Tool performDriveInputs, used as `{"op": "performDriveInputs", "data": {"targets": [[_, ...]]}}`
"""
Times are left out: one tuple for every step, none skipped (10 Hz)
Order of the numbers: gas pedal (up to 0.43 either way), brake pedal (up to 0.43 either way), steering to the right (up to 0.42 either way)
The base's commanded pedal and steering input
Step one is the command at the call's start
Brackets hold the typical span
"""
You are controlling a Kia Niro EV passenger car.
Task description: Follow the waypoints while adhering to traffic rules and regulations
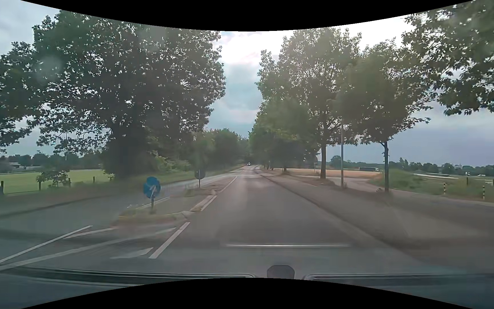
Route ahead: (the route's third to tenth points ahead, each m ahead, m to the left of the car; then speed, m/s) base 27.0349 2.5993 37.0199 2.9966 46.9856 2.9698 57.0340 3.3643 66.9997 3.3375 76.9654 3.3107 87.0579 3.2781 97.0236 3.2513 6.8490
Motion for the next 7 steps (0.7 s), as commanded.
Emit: {"op": "performDriveInputs", "data": {"targets": [[0.169,0.0,-0.021],[0.169,0.0,-0.02],[0.169,0.0,-0.02],[0.169,0.0,-0.014],[0.169,0.0,-0.009],[0.177,0.0,-0.011],[0.177,0.0,-0.015]]}}
